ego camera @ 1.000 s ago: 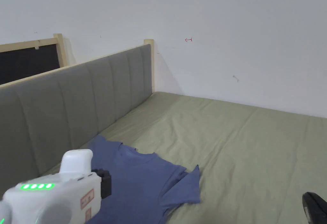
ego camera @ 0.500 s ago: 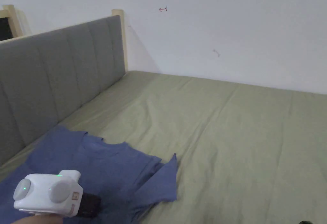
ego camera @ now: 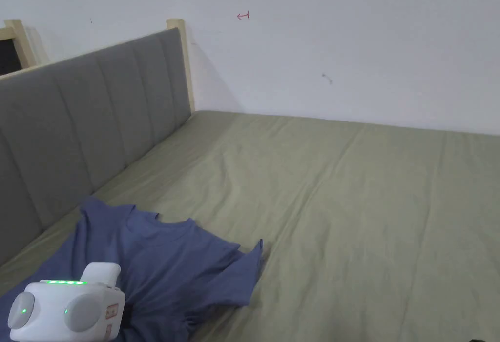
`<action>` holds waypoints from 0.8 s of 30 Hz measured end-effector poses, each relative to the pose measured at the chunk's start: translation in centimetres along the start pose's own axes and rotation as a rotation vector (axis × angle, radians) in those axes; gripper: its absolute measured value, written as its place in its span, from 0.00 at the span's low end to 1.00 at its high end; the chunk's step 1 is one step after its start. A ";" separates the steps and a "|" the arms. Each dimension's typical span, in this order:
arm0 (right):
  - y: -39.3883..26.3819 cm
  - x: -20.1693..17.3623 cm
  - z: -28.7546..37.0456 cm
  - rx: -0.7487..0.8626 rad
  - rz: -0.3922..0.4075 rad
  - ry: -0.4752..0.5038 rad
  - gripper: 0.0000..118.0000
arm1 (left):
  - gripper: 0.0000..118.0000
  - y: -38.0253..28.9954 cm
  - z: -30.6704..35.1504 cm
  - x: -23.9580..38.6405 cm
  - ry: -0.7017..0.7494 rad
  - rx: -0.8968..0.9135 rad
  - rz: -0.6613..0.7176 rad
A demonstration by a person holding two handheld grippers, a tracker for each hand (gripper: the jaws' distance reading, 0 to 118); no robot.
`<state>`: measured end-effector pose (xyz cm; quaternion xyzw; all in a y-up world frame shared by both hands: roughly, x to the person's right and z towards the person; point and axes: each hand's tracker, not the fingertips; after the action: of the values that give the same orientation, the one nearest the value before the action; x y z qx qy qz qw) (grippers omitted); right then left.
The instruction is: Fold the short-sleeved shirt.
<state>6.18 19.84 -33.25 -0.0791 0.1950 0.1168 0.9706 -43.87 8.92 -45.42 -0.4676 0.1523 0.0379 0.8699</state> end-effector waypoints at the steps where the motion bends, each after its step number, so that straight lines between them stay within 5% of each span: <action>1: 0.2 0.2 0.4 -0.001 -0.003 0.000 0.02 | 0.01 0.3 0.4 -0.3 -0.049 -0.028 0.008; 8: 2.0 2.1 3.2 0.040 -0.036 -0.015 0.02 | 0.01 4.4 9.7 -1.9 -0.035 0.158 0.057; 12: 3.2 4.2 5.4 0.100 -0.089 -0.060 0.02 | 0.01 5.8 18.4 -0.5 -0.067 0.319 -0.057; 19: 3.4 8.6 8.6 0.105 -0.192 -0.159 0.02 | 0.01 6.0 32.9 12.0 -0.455 0.569 -0.225; 24: 3.0 11.3 11.7 0.118 -0.217 -0.213 0.02 | 0.01 8.0 34.2 21.1 -0.630 0.462 -0.280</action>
<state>19.76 27.30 -27.40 -0.0297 0.0876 0.0073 0.9957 -17.58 40.03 -40.50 -0.2418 -0.1821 0.0254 0.9528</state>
